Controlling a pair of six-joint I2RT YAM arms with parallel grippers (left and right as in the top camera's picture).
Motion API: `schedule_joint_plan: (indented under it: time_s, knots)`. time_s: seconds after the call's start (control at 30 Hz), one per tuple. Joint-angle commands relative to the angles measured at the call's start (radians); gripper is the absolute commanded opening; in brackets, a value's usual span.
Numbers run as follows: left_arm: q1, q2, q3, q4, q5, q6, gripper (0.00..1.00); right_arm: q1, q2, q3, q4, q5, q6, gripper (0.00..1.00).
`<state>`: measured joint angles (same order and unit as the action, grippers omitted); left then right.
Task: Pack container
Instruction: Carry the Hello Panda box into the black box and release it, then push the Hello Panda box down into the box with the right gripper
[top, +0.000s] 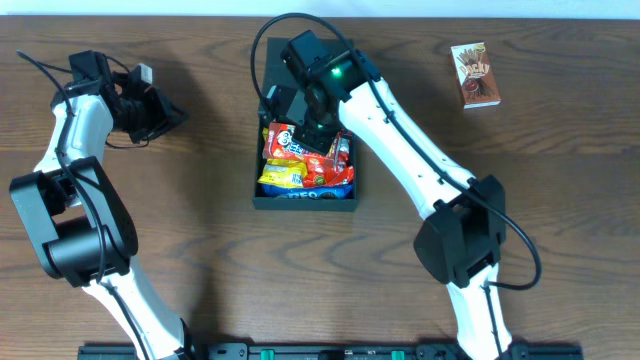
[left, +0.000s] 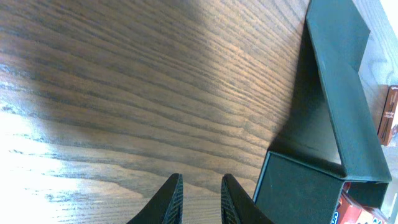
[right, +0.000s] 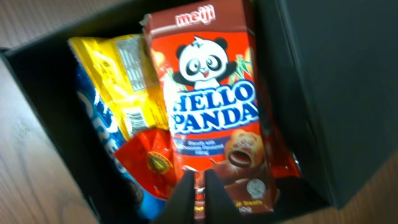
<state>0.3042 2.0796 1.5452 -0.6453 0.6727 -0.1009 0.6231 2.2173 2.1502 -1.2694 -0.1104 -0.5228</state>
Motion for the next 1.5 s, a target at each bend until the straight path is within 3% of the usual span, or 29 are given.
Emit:
schedule_joint_plan:
  time_s: [0.0,0.2,0.33,0.73,1.47]
  knots:
    - [0.006,-0.021,0.018,-0.006,-0.011,0.020,0.22,0.015,-0.003,-0.006,0.025,-0.044,0.028,0.02]
    - [0.006,-0.021,0.018,-0.009,-0.011,0.020,0.22,-0.012,0.005,-0.006,0.073,-0.046,0.054,0.18]
    - [0.006,-0.021,0.018,-0.014,-0.011,0.020,0.22,-0.020,0.021,-0.006,0.053,-0.101,0.054,0.01]
    - [0.006,-0.021,0.018,-0.016,-0.011,0.020,0.22,-0.022,0.105,-0.006,0.047,-0.261,0.055,0.01]
    - [0.006,-0.021,0.018,-0.016,-0.011,0.020,0.22,-0.080,0.170,-0.006,0.121,-0.262,0.093,0.01]
